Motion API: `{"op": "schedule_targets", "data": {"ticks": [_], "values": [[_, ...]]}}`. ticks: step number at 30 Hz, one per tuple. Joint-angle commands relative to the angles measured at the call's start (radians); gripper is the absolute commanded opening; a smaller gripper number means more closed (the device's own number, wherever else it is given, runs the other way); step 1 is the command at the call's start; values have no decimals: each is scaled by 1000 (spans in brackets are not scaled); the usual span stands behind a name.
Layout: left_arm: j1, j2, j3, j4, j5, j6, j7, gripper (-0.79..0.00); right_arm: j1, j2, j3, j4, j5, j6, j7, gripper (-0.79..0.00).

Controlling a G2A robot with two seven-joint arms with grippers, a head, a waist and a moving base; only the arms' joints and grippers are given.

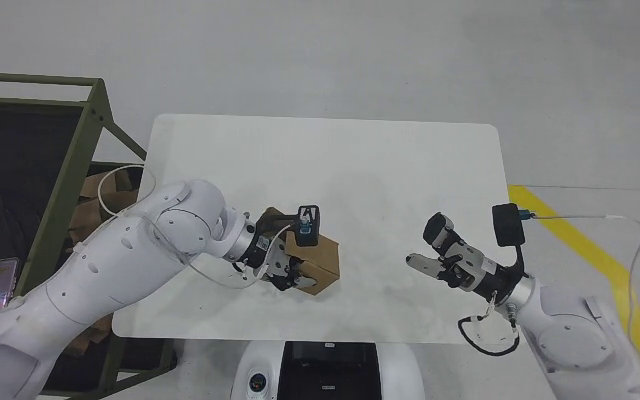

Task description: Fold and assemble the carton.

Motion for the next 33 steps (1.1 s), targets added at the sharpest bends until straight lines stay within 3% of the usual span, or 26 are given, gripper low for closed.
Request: {"op": "schedule_targets", "data": {"ticks": [1, 5, 13, 22, 33], "values": [[2, 0, 0, 1, 7, 6, 2, -785, 0, 0, 0, 0, 0, 0, 0, 0], [11, -4, 6, -27, 143, 77, 8, -785, 0, 0, 0, 0, 0, 0, 0, 0], [-46, -26, 54, -100, 377, 141, -141, -785, 0, 0, 0, 0, 0, 0, 0, 0], [-173, -62, 289, -127, 618, 186, -186, -785, 0, 0, 0, 0, 0, 0, 0, 0], [-298, -131, 502, -99, 725, 212, -212, -785, 0, 0, 0, 0, 0, 0, 0, 0]]}}
